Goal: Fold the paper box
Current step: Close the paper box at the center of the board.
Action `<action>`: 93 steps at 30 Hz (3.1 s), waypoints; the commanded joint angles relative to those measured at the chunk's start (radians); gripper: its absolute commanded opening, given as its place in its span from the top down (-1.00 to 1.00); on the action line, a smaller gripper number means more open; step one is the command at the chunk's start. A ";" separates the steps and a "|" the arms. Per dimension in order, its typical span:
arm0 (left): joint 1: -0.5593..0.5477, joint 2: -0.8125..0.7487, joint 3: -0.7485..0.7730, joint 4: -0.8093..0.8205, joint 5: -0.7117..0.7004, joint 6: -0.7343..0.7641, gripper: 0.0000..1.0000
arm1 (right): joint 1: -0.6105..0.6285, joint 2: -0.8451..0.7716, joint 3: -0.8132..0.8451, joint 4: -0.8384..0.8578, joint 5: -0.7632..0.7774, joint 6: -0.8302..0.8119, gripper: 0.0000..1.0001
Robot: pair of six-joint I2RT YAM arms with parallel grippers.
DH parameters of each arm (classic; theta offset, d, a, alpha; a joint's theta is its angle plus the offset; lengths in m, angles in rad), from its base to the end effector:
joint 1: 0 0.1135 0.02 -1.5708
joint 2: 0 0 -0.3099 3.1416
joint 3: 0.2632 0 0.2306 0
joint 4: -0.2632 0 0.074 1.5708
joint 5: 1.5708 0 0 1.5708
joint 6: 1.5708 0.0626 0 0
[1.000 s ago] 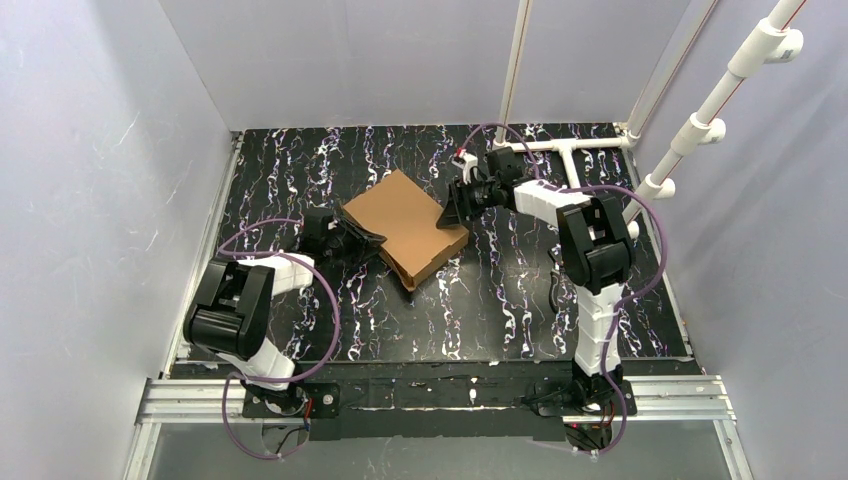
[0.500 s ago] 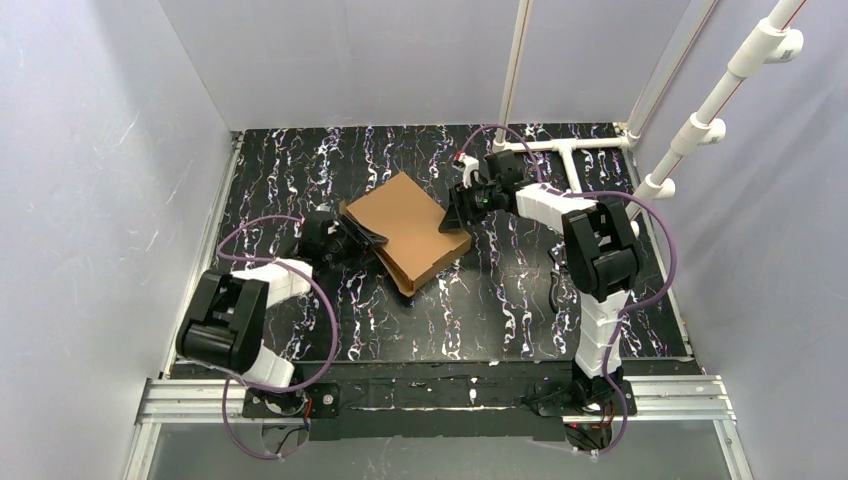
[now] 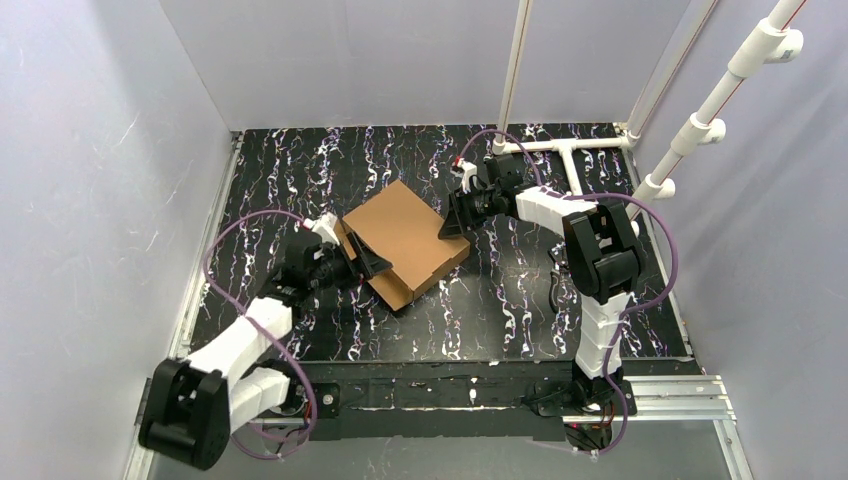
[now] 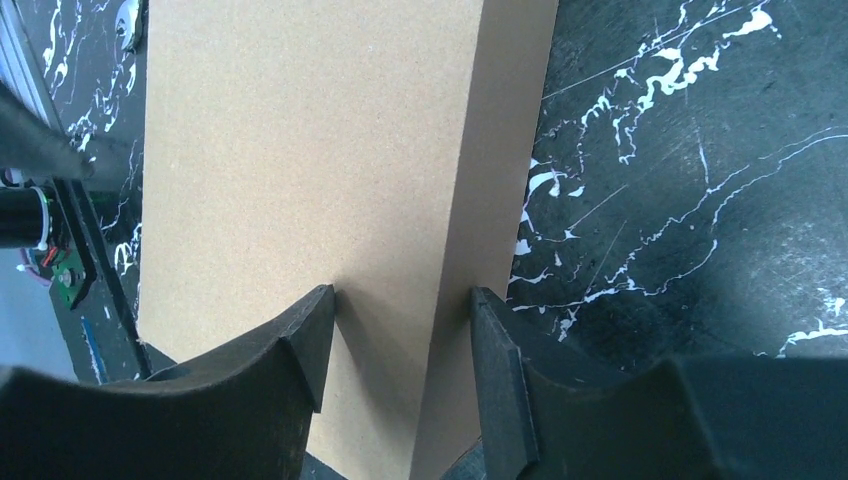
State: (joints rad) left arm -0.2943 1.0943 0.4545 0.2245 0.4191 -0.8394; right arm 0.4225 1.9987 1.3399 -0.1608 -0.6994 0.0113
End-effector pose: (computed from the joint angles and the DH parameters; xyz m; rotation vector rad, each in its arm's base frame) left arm 0.1958 -0.0860 0.2511 -0.2869 2.1161 -1.1200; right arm 0.3890 0.2191 0.2175 -0.8132 2.2389 1.0398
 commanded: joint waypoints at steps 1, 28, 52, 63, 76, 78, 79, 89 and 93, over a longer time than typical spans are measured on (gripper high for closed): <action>-0.093 -0.207 0.027 -0.306 -0.044 0.180 -0.43 | 0.012 -0.009 -0.028 -0.056 0.020 -0.040 -0.14; -0.671 -0.095 -0.216 0.338 -0.683 0.819 -0.26 | 0.012 0.031 -0.019 -0.071 -0.024 -0.057 -0.14; -0.669 -0.019 -0.288 0.408 -0.587 0.694 0.14 | 0.011 0.043 -0.019 -0.068 -0.032 -0.051 -0.14; -0.668 0.091 -0.233 0.445 -0.588 0.653 0.38 | 0.011 0.046 -0.021 -0.066 -0.038 -0.048 -0.14; -0.663 0.105 -0.165 0.404 -0.594 0.617 1.00 | 0.012 0.050 -0.024 -0.067 -0.033 -0.047 -0.13; -0.660 0.098 -0.135 0.362 -0.597 0.605 1.00 | 0.012 0.049 -0.025 -0.068 -0.028 -0.044 -0.13; -0.661 0.094 -0.121 0.343 -0.596 0.598 1.00 | 0.012 0.049 -0.029 -0.064 -0.026 -0.039 -0.13; -0.658 0.100 -0.017 0.205 -0.629 0.470 1.00 | 0.047 -0.003 -0.124 0.068 0.056 0.070 -0.06; -0.657 0.088 -0.012 0.186 -0.682 0.390 1.00 | 0.064 -0.010 -0.153 0.110 0.095 0.102 -0.02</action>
State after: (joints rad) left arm -0.9577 1.2057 0.3752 0.3538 -0.1921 -0.3511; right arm 0.4290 1.9705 1.2476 -0.0345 -0.7193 0.0803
